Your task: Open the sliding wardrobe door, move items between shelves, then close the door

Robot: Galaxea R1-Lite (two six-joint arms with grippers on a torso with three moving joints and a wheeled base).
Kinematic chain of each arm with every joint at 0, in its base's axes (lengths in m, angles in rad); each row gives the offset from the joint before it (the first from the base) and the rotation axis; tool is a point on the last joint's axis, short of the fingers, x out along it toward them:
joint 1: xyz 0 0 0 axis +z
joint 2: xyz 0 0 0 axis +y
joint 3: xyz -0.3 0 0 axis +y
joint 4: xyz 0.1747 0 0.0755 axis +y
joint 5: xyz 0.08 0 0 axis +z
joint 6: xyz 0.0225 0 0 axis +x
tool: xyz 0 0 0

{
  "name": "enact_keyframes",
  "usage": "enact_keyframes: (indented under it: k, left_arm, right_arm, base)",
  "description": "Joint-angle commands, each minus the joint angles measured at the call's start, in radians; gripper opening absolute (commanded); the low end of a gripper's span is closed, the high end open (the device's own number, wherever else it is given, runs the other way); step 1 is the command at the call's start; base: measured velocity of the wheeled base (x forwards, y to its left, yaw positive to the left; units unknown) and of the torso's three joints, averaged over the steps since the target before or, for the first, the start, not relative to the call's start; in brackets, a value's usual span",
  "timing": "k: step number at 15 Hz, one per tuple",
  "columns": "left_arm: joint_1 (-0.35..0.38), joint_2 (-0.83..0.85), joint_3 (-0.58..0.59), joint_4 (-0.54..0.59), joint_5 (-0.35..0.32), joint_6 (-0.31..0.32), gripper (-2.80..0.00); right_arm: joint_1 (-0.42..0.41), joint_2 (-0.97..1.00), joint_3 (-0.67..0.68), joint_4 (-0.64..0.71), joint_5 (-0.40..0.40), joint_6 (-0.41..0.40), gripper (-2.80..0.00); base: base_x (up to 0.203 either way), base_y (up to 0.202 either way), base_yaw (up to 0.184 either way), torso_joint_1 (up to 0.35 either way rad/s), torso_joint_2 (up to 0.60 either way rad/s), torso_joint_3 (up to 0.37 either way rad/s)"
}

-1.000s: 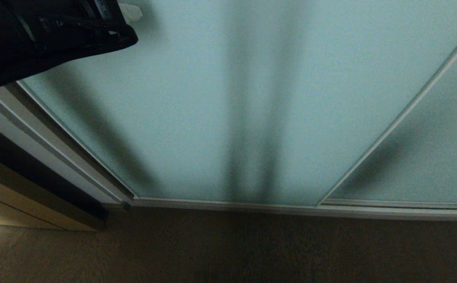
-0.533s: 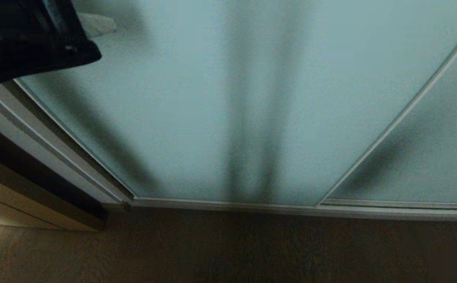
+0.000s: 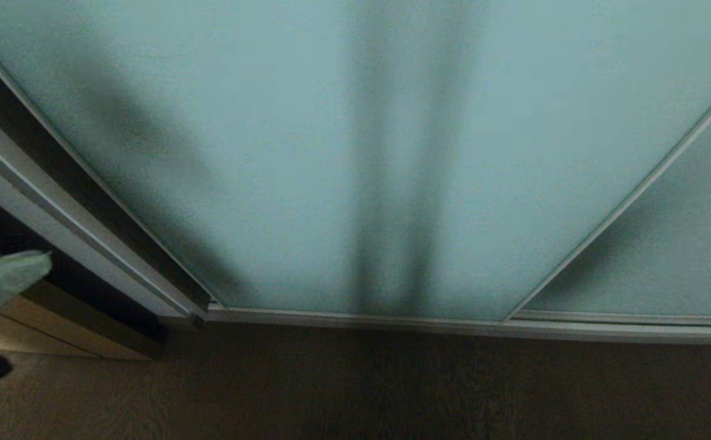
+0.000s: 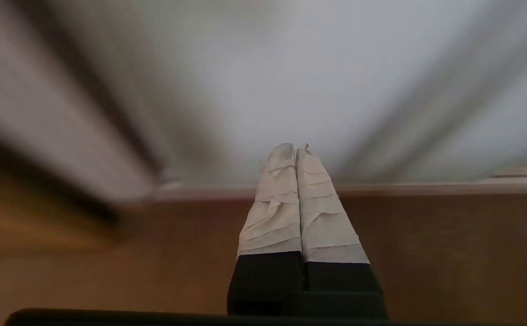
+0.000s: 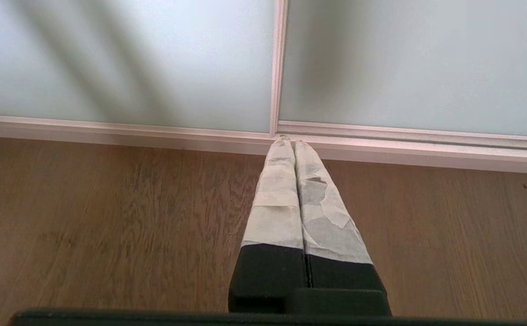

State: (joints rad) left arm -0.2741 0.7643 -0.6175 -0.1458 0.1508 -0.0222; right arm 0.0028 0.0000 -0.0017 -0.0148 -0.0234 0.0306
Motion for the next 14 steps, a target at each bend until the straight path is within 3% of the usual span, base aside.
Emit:
enact_keyframes:
  k: [1,5,6,8,10,14]
  left_arm:
    - [0.048,-0.211,0.103,0.001,0.001,0.010,-2.80]
    - [0.108,-0.479,0.382,-0.014,0.011,0.121,-2.80]
    - [0.118,-0.486,0.408,-0.061,0.041,0.131,-2.80]
    - [0.180,-0.487,0.410,-0.047,0.068,0.132,-2.80]
    - [0.228,-0.513,0.399,0.005,0.010,0.137,-2.80]
    - [0.242,-0.551,0.466,0.009,-0.007,0.125,-2.80]
  right_arm:
    - [0.000,0.002,0.001,-0.001,0.000,0.000,-2.80]
    - [0.000,0.002,0.000,-0.001,-0.001,0.000,-2.80]
    - [0.000,0.002,0.000,-0.001,-0.001,0.000,-2.80]
    - [0.000,0.002,0.000,-0.001,0.000,0.000,-2.80]
    - [0.000,0.002,0.000,-0.001,-0.001,0.000,-2.80]
    - [0.000,0.002,0.002,-0.001,0.000,0.000,-2.80]
  base:
    - [0.000,0.000,0.000,0.000,0.00,0.000]
    - [0.000,0.000,0.000,0.000,0.00,0.000]
    - [0.000,0.000,0.000,0.000,0.00,0.000]
    - [0.000,0.000,0.000,0.000,0.00,0.000]
    - [0.000,0.000,0.000,0.000,0.00,0.000]
    - [0.000,0.000,0.000,0.000,0.00,0.000]
